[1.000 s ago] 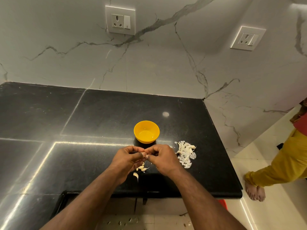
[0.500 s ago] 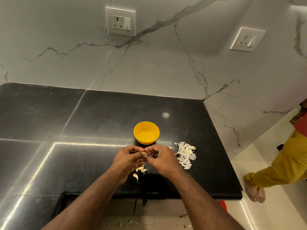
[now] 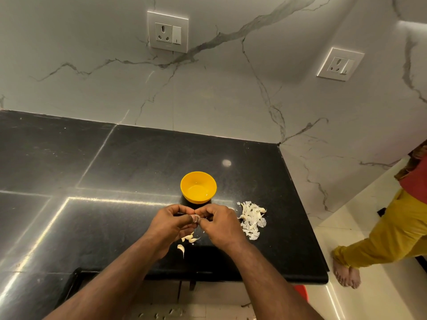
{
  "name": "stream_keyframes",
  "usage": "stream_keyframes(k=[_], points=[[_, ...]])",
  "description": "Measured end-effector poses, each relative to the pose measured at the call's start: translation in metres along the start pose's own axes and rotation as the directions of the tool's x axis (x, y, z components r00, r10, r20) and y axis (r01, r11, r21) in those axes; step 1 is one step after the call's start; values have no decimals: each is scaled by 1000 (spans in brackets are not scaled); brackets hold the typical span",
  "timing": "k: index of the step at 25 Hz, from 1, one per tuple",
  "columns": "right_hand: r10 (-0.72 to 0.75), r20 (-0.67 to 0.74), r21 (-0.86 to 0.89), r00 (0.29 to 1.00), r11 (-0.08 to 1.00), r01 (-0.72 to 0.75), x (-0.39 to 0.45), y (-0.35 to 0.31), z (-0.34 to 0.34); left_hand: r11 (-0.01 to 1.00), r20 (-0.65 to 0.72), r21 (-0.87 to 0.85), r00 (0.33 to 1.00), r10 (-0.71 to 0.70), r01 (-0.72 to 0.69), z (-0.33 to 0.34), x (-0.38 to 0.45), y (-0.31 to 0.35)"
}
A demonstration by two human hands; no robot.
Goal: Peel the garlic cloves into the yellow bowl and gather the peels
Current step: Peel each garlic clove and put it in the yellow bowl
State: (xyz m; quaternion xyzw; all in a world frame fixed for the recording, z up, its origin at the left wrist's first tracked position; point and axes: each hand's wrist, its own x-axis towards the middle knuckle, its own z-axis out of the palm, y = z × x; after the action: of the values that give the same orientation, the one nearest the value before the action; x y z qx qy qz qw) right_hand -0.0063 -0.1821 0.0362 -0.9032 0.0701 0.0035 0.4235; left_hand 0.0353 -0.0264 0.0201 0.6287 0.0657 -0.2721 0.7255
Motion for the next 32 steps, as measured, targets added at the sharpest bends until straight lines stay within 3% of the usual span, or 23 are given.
stream_keyframes(k=[6, 12, 18, 22, 26, 30, 32], points=[[58, -79, -2, 995, 998, -59, 2, 4, -1, 998, 39, -51, 999, -20, 22, 1, -2, 1], [125, -127, -152, 984, 978, -144, 7, 20, -7, 999, 22, -28, 999, -45, 45, -3, 3, -3], [94, 33, 101, 995, 990, -97, 7, 8, 1, 1000, 27, 8, 999, -19, 18, -1, 6, -2], [145, -16, 174, 989, 975, -140, 11, 8, 3, 997, 8, 76, 1000, 20, -21, 0, 3, 0], [89, 7, 194, 996, 977, -88, 9, 8, 3, 997, 39, 74, 999, 4, -7, -3, 4, 0], [118, -25, 277, 993, 955, -106, 9, 12, 5, 1000, -16, 24, 1000, -5, 5, -4, 3, 2], [118, 11, 235, 993, 965, -117, 8, 12, 3, 999, -42, 35, 999, 15, -14, -4, 2, 2]])
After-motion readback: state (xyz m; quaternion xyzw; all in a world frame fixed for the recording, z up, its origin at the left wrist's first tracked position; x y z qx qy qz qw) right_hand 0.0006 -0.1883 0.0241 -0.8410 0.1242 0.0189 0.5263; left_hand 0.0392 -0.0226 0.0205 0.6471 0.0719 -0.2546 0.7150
